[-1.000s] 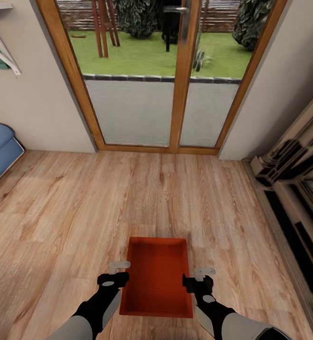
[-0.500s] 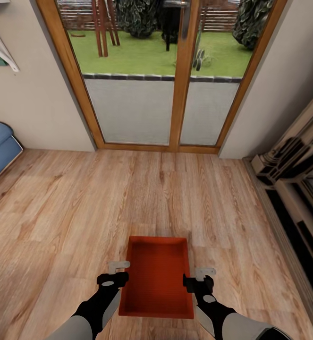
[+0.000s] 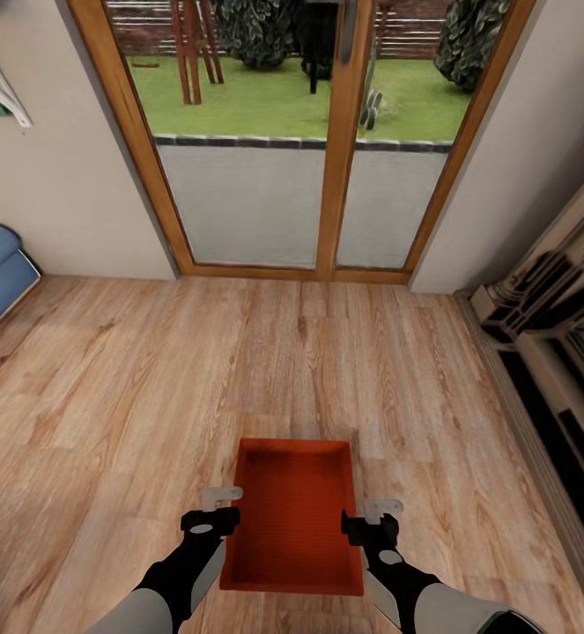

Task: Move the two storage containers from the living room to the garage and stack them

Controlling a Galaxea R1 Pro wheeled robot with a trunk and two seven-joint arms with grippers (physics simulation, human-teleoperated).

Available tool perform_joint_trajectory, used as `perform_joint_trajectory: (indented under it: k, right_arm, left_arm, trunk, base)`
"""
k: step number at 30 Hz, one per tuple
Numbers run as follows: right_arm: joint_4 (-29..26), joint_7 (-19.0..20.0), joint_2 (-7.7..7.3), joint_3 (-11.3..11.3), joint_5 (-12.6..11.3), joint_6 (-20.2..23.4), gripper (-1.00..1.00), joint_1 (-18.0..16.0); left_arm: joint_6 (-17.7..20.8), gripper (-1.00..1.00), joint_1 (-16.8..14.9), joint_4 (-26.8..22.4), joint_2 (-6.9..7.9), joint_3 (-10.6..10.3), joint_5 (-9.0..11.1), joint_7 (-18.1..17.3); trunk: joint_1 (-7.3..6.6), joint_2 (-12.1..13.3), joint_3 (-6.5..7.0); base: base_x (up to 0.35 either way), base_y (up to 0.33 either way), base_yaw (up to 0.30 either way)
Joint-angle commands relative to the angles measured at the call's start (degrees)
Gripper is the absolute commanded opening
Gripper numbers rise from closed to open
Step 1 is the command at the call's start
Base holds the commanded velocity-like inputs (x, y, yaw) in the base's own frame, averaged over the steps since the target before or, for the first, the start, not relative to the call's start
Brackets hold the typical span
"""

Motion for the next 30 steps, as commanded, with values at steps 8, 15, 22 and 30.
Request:
perform_joint_trajectory:
  k: [8,15,22,30]
  right_arm:
    - [0.04,-0.13,0.02,0.50,-0.42,-0.24,1.00,-0.03]
    - [0.05,-0.12,0.02,0.50,-0.40,-0.25,1.00,-0.03]
    - [0.02,0.16,-0.01,0.46,-0.44,-0.25,1.00,-0.03]
    - [0.03,0.23,-0.07,0.41,-0.44,-0.25,1.00,-0.03]
  left_arm:
    - [0.30,1.00,-0.01,-0.11,0.05,-0.49,0.60,0.45]
    - [0.30,1.00,-0.01,-0.11,0.05,-0.49,0.60,0.45]
    - [0.30,1.00,-0.01,-0.11,0.05,-0.49,0.53,0.45]
    - [0.30,1.00,-0.01,-0.11,0.05,-0.49,0.45,0.45]
  trunk:
    - [1.76,-3.24,-1.48]
    - [3.30,-6.05,-2.73]
    - [4.84,-8.86,-3.99]
    - [6.59,-12.06,-5.42]
  base:
    - [0.000,0.000,0.000]
    - [0.000,0.000,0.000]
    - [0.000,0.000,0.000]
    - [0.000,0.000,0.000]
